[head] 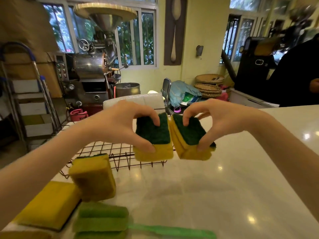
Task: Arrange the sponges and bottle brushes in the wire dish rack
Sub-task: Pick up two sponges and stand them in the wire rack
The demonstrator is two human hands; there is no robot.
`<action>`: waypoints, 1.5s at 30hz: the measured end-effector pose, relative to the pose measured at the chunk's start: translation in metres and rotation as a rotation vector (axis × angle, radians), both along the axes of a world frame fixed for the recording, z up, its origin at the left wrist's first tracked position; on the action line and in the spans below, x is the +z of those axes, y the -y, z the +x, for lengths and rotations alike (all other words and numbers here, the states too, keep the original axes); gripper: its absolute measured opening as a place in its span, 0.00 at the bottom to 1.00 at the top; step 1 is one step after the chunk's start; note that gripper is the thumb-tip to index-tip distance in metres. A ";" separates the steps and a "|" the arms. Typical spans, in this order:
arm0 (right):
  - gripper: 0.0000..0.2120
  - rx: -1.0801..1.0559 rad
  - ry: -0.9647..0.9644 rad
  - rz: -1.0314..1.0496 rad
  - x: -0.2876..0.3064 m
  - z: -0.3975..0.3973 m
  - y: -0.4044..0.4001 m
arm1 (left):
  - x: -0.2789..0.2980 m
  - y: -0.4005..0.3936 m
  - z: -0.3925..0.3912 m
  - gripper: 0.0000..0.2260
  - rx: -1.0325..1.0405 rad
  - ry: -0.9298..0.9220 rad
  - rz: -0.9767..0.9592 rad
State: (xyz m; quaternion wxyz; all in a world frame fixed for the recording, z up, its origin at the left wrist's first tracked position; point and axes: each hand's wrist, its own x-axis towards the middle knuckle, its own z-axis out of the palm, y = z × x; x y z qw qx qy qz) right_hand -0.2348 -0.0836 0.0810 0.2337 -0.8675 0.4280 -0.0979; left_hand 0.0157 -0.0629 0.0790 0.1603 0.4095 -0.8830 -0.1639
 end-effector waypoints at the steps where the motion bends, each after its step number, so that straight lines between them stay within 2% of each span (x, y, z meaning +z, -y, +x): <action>1: 0.20 -0.007 0.026 -0.013 0.005 0.002 0.006 | 0.004 0.007 0.003 0.25 0.013 -0.020 -0.006; 5: 0.21 -0.037 0.127 -0.060 0.013 0.013 0.035 | 0.013 0.039 0.019 0.22 0.073 -0.072 -0.049; 9: 0.24 -0.083 0.138 -0.095 0.002 0.032 0.069 | 0.001 0.074 0.035 0.22 0.128 -0.070 -0.041; 19: 0.26 -0.101 0.103 -0.113 -0.030 0.073 0.127 | -0.061 0.142 0.044 0.23 0.220 0.191 0.076; 23: 0.26 -0.095 0.035 -0.119 -0.043 0.081 0.136 | -0.078 0.155 0.045 0.24 0.235 0.283 0.125; 26: 0.27 -0.079 -0.029 -0.117 -0.050 0.086 0.141 | -0.081 0.159 0.047 0.24 0.237 0.284 0.151; 31: 0.29 -0.081 -0.221 -0.056 -0.058 0.099 0.150 | -0.086 0.161 0.050 0.24 0.251 0.307 0.189; 37: 0.29 -0.044 -0.375 -0.041 -0.067 0.116 0.160 | -0.090 0.161 0.050 0.24 0.244 0.259 0.208; 45: 0.29 -0.042 -0.447 -0.011 -0.070 0.124 0.159 | -0.091 0.161 0.053 0.23 0.245 0.188 0.212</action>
